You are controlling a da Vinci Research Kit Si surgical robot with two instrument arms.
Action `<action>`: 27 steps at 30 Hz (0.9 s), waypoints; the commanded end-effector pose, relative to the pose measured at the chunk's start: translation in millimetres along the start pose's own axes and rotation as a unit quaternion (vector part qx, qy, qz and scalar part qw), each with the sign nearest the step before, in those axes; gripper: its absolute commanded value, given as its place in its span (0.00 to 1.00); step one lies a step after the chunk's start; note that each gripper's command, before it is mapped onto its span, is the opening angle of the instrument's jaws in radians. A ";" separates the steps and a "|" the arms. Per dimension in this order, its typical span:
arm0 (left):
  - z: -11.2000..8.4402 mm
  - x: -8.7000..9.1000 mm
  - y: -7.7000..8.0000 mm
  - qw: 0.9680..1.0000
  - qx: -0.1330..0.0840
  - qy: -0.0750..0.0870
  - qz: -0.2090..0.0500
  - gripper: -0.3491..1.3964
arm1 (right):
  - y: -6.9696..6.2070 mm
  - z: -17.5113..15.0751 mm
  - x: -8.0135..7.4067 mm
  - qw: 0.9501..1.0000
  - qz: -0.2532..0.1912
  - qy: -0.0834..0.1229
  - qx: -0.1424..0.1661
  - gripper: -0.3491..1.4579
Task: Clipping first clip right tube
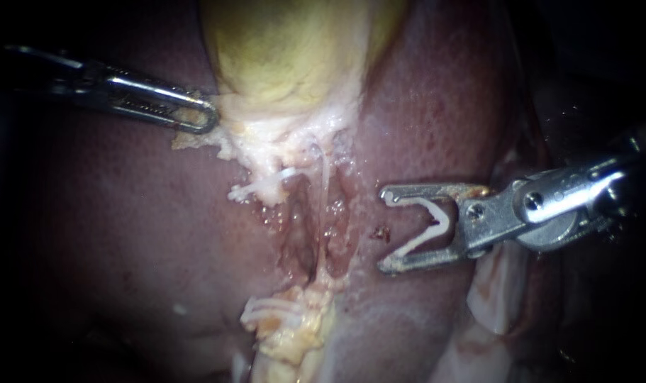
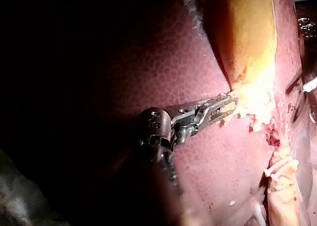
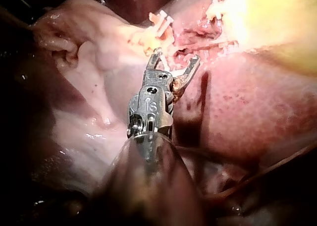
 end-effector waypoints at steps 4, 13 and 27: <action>-1.8 0.6 1.0 1.000 -0.005 -0.002 -0.003 0.00 | 0.0 0.0 0.0 1.000 0.000 0.000 0.000 0.47; -5.8 3.5 5.2 1.000 -0.007 0.008 -0.004 0.00 | 0.2 0.6 0.2 1.000 0.001 0.006 0.023 0.46; -5.3 3.2 5.8 1.000 -0.006 0.011 -0.003 0.00 | -0.2 8.7 -3.0 0.994 0.058 0.040 0.084 0.46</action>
